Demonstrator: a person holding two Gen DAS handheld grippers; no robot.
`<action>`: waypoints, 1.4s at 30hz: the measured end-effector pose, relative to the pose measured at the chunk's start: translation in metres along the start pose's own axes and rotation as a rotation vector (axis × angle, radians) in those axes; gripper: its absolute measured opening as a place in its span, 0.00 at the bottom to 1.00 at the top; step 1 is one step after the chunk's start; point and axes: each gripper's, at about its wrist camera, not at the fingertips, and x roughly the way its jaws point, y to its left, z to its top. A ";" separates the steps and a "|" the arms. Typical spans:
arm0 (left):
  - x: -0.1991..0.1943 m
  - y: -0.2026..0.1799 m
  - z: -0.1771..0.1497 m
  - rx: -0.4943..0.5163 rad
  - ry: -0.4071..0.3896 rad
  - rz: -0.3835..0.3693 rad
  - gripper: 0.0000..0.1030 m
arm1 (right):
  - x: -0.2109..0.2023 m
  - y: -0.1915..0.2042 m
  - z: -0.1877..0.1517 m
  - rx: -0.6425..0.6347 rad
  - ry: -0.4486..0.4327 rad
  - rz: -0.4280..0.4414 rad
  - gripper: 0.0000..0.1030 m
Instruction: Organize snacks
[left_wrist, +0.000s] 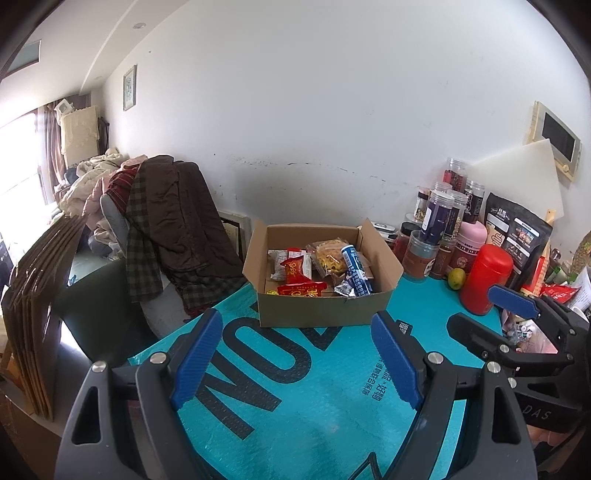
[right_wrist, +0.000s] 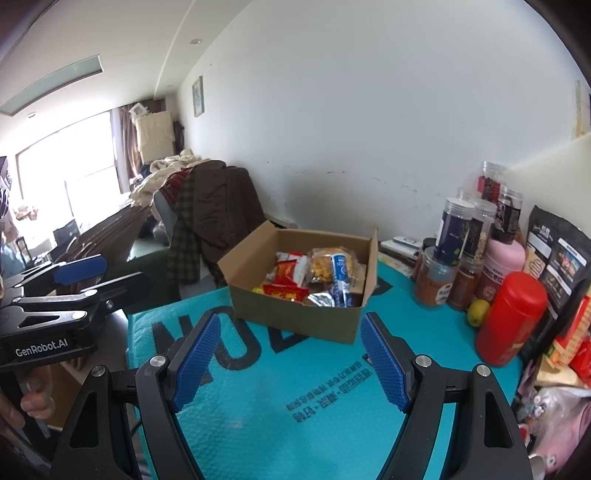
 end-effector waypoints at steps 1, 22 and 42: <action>0.000 0.001 -0.001 -0.002 0.004 0.000 0.81 | 0.000 0.000 0.000 0.003 0.002 -0.003 0.77; -0.006 -0.001 -0.011 0.017 0.024 0.024 0.81 | -0.004 -0.002 0.000 0.008 -0.013 0.000 0.77; -0.008 0.009 -0.017 -0.006 0.034 0.052 0.81 | 0.006 0.008 -0.004 -0.008 0.009 0.044 0.77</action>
